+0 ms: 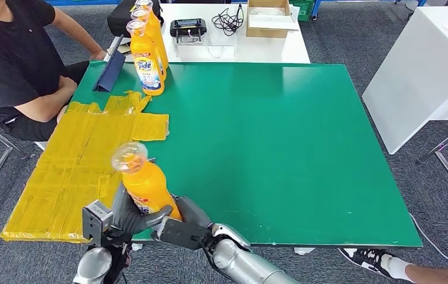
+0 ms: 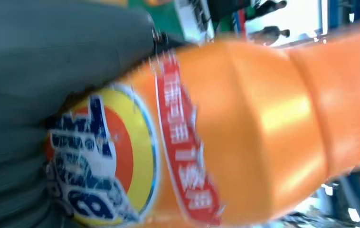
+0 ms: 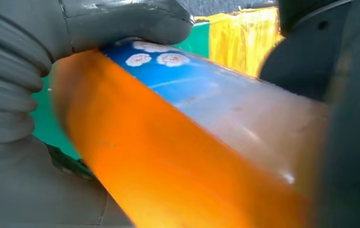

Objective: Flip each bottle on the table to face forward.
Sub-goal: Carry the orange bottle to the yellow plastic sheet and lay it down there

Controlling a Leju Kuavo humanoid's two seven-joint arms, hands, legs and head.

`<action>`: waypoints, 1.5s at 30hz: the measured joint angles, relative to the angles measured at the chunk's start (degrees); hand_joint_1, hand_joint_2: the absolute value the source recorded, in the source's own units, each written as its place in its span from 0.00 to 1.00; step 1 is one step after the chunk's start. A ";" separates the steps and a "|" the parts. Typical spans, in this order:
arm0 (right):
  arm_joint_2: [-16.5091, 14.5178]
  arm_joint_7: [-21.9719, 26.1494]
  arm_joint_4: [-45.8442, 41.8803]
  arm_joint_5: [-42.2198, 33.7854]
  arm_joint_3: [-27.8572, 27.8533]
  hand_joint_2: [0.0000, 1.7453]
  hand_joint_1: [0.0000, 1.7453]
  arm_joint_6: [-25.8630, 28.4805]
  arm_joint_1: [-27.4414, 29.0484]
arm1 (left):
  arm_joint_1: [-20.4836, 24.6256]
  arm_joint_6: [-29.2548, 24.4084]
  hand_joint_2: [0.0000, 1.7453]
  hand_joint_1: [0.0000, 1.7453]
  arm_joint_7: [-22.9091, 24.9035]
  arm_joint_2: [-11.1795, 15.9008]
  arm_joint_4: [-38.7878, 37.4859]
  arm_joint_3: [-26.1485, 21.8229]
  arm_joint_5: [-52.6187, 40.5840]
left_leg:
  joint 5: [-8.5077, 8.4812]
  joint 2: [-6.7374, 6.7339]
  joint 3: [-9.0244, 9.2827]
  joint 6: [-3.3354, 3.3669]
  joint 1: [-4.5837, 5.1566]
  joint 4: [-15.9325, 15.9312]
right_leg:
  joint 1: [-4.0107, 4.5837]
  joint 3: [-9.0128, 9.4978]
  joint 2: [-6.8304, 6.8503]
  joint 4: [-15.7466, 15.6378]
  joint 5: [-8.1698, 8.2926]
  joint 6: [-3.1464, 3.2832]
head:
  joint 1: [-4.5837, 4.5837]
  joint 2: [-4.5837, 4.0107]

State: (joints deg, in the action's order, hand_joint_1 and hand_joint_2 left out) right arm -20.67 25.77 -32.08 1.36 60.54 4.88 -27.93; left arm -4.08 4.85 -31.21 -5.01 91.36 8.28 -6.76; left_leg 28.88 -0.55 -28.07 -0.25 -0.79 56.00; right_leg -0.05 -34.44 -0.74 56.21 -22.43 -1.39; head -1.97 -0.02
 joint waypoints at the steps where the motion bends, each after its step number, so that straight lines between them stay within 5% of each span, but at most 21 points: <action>1: 0.05 0.58 0.07 0.49 -1.05 1.00 0.00 -0.37 0.15 | 0.18 -1.11 1.00 1.00 -0.21 0.08 0.35 0.36 -2.03 | 0.00 0.02 -0.01 0.00 0.00 0.00 | 0.00 0.00 0.01 0.00 0.00 0.00 | -0.01 0.00; 6: 2.07 2.52 -3.42 5.60 -9.59 1.00 0.00 -1.36 1.96 | 0.56 -14.34 1.00 1.00 0.07 0.39 2.20 1.99 -21.28 | 0.00 0.07 -0.03 0.00 0.00 0.00 | -0.02 0.01 0.03 0.00 0.00 0.00 | -0.01 0.00; 10: 6.72 1.80 -12.75 9.92 -20.01 1.00 0.00 -5.17 4.81 | 0.28 -31.01 1.00 1.00 5.23 1.34 2.47 1.60 -45.59 | 0.00 0.13 -0.09 0.01 0.01 0.01 | -0.05 0.02 0.12 -0.01 0.00 0.00 | -0.01 0.00; 13: 9.41 1.93 -18.84 10.63 -26.92 1.00 0.00 -8.07 6.20 | 0.14 -37.86 1.00 1.00 8.47 2.16 1.77 0.57 -56.63 | 0.00 0.13 -0.08 0.01 0.01 0.01 | -0.10 0.03 0.12 -0.02 0.01 -0.01 | -0.01 0.00; 21: 14.22 4.70 -32.56 6.97 -37.25 1.00 0.00 -11.35 9.64 | 2.05 -41.80 1.00 1.00 21.87 6.08 -7.47 -3.09 -79.31 | 0.00 0.10 -0.04 0.01 -0.01 0.01 | -0.06 0.02 0.12 0.00 0.01 -0.01 | -0.01 0.00; 32: 16.78 4.86 -43.42 4.50 -43.81 1.00 0.00 -13.97 11.37 | 13.26 -38.78 1.00 1.00 26.59 10.77 -31.42 -4.71 -81.96 | -0.04 0.12 0.01 0.01 0.00 0.01 | -0.06 0.13 0.14 0.03 0.02 -0.01 | 0.00 0.00; 33: 16.76 4.82 -43.45 4.48 -43.86 1.00 0.00 -14.22 11.16 | 14.77 -38.71 1.00 0.95 27.23 10.85 -33.61 -4.36 -81.97 | -0.04 0.15 0.01 0.01 0.01 0.01 | -0.09 0.15 0.17 0.03 0.02 -0.01 | -0.01 0.00; 37: 16.32 4.43 -43.31 4.50 -43.72 1.00 0.00 -14.50 9.64 | 20.87 -38.45 1.00 0.00 28.00 10.98 -42.32 -2.98 -81.61 | -0.07 0.39 0.03 0.05 0.02 0.01 | -0.15 0.27 0.30 0.03 0.02 -0.01 | -0.01 0.00; 45: 16.32 4.35 -43.20 4.56 -43.58 1.00 0.00 -14.36 9.19 | 25.00 -38.28 1.00 0.00 23.17 11.14 -49.41 -2.88 -79.14 | -0.10 0.47 0.18 0.03 0.01 0.00 | -0.15 0.49 0.42 0.02 0.02 -0.01 | -0.02 0.00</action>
State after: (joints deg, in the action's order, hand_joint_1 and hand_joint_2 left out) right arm -4.35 30.12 -75.28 5.92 16.96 -9.48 -18.74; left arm 20.92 -33.42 -8.04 6.13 41.96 5.40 -85.90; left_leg 28.79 -0.08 -27.89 -0.22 -0.78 56.00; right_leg -0.20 -33.95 -0.31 56.24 -22.41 -1.40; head -1.98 -0.02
